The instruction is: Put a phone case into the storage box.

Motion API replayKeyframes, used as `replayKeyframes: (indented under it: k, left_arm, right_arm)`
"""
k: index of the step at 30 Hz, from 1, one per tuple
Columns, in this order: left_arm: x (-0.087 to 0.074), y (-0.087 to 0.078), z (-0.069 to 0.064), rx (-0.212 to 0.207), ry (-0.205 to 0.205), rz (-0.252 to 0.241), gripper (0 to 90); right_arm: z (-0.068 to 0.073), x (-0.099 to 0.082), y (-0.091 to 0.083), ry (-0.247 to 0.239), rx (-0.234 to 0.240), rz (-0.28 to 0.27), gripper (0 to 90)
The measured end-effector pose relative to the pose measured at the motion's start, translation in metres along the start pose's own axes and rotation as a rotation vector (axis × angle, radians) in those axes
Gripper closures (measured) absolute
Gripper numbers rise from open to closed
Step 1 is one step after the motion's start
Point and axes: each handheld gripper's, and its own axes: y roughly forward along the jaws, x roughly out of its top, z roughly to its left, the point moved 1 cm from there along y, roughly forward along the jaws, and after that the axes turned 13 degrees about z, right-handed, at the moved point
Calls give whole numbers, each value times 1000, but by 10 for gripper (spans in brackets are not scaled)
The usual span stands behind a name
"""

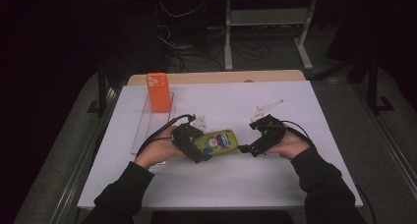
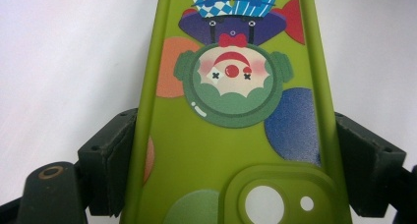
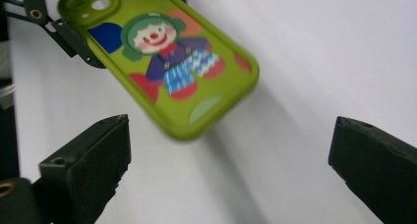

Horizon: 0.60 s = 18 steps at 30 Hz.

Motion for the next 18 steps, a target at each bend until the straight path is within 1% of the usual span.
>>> replayKeyframes:
  k: [1,2,3,4,5,6,7,8,9,10,12,14,15,16,18]
  left_arm:
    - [0,1,-1,3,-20,-15,156]
    - [1,0,0,12,-9,-4,156]
    - [1,1,0,20,-23,-10,156]
    - [2,1,-1,22,-44,-18,156]
    - [2,2,-1,27,-60,-26,155]
    - [3,1,0,37,-59,-17,155]
    - [4,1,0,44,-76,-16,155]
    - [4,1,0,52,-88,-18,155]
    - [4,1,0,56,-104,-25,155]
    - [4,0,1,54,-113,-19,156]
    - [4,-1,0,55,-137,-19,156]
    - [4,-1,1,61,-146,-21,155]
    - [4,-1,1,62,-154,-26,155]
    - [4,-1,1,60,-163,-26,155]
    - [5,-1,1,58,-169,-28,156]
  right_arm:
    - [-1,-3,0,24,-16,-9,11]
    - [-2,-5,0,38,-30,-9,11]
    - [-2,-7,0,60,-35,-9,11]
    - [-2,-9,1,83,-35,-12,11]
    - [-3,-12,2,88,-46,-17,11]
    - [-1,-13,2,114,-51,-20,0]
    - [-1,-15,3,115,-66,-32,0]
    - [1,-17,3,127,-69,-41,1]
    - [2,-18,4,129,-79,-45,1]
    - [5,-20,4,132,-95,-54,1]
    - [8,-22,5,154,-92,-63,1]
    - [11,-27,8,174,-120,-79,1]
    - [13,-29,10,199,-132,-81,1]
    - [13,-31,11,210,-133,-84,1]
    - [16,-35,15,232,-132,-78,1]
